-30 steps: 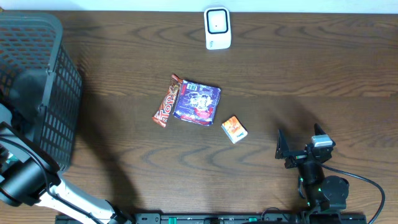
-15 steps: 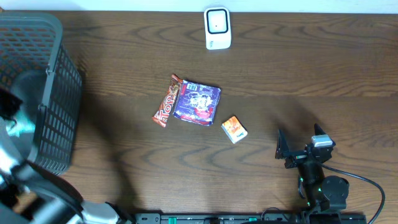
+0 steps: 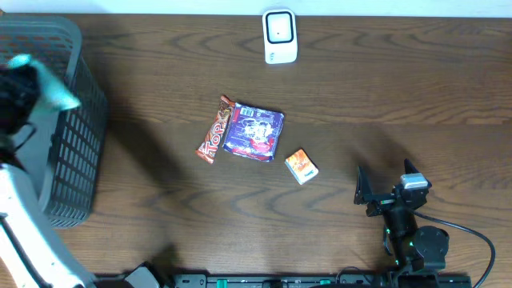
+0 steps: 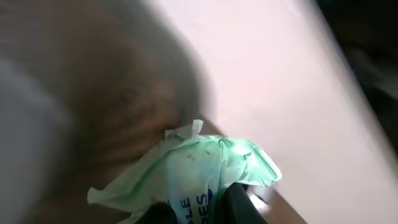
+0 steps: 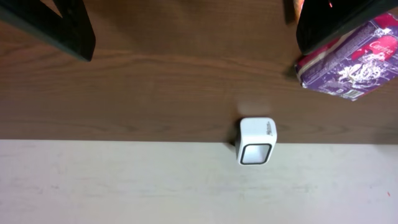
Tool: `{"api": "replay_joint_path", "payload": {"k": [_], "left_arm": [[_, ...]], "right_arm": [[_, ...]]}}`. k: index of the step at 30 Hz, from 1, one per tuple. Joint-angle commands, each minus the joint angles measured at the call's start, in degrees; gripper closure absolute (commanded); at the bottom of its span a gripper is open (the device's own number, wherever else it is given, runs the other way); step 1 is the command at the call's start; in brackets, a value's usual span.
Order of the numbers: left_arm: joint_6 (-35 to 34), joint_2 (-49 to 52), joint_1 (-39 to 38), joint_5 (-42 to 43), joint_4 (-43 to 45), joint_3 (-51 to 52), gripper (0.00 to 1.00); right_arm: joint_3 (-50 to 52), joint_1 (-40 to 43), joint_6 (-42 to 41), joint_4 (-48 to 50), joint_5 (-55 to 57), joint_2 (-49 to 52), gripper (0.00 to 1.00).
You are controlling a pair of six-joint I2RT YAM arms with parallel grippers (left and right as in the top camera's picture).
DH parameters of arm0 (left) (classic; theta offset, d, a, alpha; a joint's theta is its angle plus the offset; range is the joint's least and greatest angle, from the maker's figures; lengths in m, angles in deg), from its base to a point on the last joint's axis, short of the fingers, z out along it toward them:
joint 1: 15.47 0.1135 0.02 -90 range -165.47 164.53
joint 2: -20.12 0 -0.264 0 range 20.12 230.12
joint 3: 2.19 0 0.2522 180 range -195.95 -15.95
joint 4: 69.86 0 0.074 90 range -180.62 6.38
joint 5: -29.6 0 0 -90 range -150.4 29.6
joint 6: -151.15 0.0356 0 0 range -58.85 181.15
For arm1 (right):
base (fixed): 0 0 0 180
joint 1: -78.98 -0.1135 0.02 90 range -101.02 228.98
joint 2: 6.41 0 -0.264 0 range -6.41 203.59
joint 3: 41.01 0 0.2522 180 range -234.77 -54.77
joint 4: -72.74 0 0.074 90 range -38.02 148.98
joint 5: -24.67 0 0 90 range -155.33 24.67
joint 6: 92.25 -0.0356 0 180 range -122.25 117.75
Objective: Scan the item barcode
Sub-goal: 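Lift the green wipes pack out and drop it beside the purple package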
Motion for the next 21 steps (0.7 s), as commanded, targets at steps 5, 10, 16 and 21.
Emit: {"api": "replay_joint_path", "payload": {"k": [5,10,16,21], "left_arm": [[-1.7,-7.9,-13.7,7.8,4.5,-0.6,0.93],[-1.4,-11.0,-23.1,7.8,4.5,-0.6,0.93],[9.9,-10.8,-36.4,5.5,2.2,-0.6,0.93],[9.9,-7.3,-46.1,-9.2,-6.6,-0.5,0.93]], "right_arm": [[0.1,-0.2,-0.6,-0.2,0.3,-0.1,0.01],[0.1,-0.2,-0.6,-0.2,0.3,-0.1,0.01],[0.1,-0.2,-0.6,-0.2,0.3,-0.1,0.01],[0.1,-0.2,-0.6,-0.2,0.3,-0.1,0.01]]}}
